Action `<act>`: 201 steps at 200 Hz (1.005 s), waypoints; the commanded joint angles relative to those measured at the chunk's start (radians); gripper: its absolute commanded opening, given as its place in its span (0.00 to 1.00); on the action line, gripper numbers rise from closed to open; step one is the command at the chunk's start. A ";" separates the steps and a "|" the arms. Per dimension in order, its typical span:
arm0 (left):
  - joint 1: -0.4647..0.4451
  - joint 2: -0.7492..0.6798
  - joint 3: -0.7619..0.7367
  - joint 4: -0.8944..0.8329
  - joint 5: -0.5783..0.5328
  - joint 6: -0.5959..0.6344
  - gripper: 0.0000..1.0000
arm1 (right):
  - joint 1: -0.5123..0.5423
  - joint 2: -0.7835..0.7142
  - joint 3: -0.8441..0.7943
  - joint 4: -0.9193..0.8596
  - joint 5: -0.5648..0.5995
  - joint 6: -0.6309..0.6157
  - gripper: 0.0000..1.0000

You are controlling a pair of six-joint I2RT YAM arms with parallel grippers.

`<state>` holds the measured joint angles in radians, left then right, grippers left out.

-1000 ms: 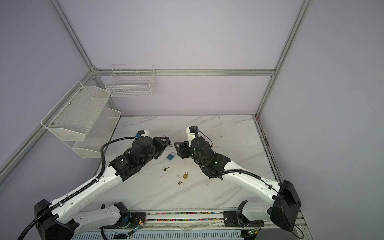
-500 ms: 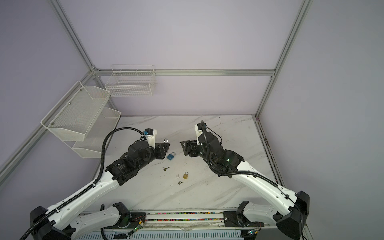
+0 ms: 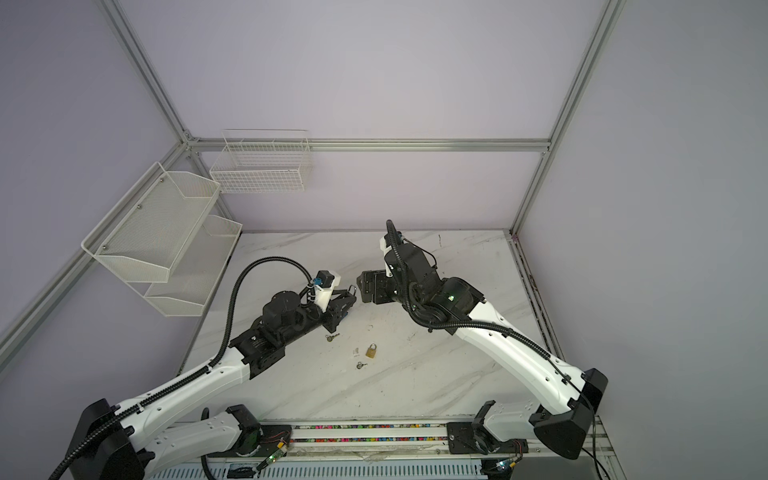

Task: Unlock with the key

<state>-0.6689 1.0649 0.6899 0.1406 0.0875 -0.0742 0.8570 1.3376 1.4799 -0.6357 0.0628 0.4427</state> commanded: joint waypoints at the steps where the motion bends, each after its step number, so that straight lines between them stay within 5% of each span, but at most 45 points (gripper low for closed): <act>1: -0.005 -0.052 -0.073 0.196 0.058 0.091 0.00 | -0.004 0.031 0.061 -0.092 -0.026 -0.025 0.87; 100: -0.016 -0.023 -0.050 0.197 0.089 0.140 0.00 | -0.010 0.238 0.224 -0.193 0.074 -0.079 0.92; 201: -0.017 -0.010 -0.046 0.222 0.075 0.210 0.00 | -0.070 0.277 0.244 -0.274 0.024 -0.126 0.92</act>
<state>-0.6823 1.0641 0.6521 0.2794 0.1612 0.0959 0.7971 1.6291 1.7107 -0.8604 0.1101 0.3492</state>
